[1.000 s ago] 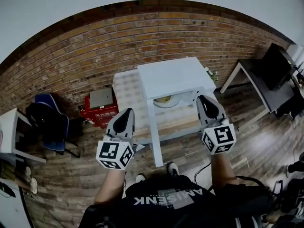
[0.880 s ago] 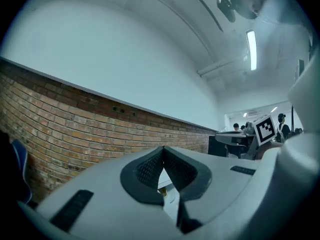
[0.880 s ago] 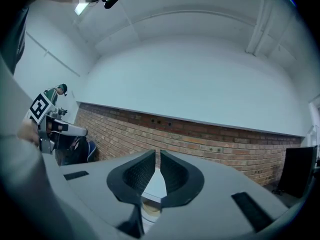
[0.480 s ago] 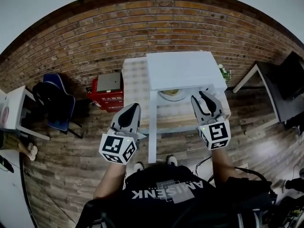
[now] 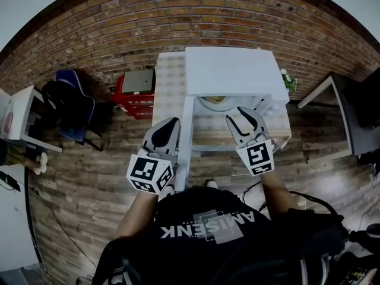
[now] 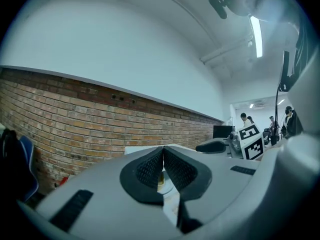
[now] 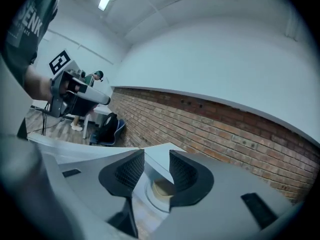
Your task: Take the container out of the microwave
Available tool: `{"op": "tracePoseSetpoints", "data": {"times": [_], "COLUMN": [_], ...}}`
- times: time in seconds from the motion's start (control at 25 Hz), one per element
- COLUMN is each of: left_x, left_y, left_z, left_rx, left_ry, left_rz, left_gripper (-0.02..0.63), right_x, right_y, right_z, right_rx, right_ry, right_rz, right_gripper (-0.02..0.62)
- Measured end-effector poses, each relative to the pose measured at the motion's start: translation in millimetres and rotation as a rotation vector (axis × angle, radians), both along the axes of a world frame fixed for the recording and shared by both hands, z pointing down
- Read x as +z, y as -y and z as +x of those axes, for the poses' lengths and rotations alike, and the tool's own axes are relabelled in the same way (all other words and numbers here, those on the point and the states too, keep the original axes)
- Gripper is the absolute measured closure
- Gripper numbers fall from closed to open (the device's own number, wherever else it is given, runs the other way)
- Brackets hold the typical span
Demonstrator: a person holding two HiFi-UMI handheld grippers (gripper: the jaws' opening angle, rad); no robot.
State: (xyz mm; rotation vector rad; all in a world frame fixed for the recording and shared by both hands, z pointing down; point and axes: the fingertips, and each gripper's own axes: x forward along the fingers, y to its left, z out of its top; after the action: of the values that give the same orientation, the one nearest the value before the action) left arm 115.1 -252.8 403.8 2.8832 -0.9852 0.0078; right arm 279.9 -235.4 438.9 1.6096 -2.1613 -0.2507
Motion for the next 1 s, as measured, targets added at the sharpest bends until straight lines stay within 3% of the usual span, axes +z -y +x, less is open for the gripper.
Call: {"op": "tracePoseSetpoints", "data": {"times": [0.6, 1.0], "left_x": [27.0, 39.6], "left_y": [-14.2, -21.9], "left_z": [19.3, 24.0], "left_rx": [-0.101, -0.179], "left_ry": [0.016, 0.020], "left_rz": [-0.045, -0.067], "left_gripper": [0.594, 0.594], "right_x": [106.1, 168.1], "right_y": [32.1, 62.2], "right_z": [13.2, 18.9], "right_rx": [-0.151, -0.219], "right_ry": [-0.172, -0.204], "right_rz": [-0.158, -0.241], "right_gripper": [0.379, 0.371]}}
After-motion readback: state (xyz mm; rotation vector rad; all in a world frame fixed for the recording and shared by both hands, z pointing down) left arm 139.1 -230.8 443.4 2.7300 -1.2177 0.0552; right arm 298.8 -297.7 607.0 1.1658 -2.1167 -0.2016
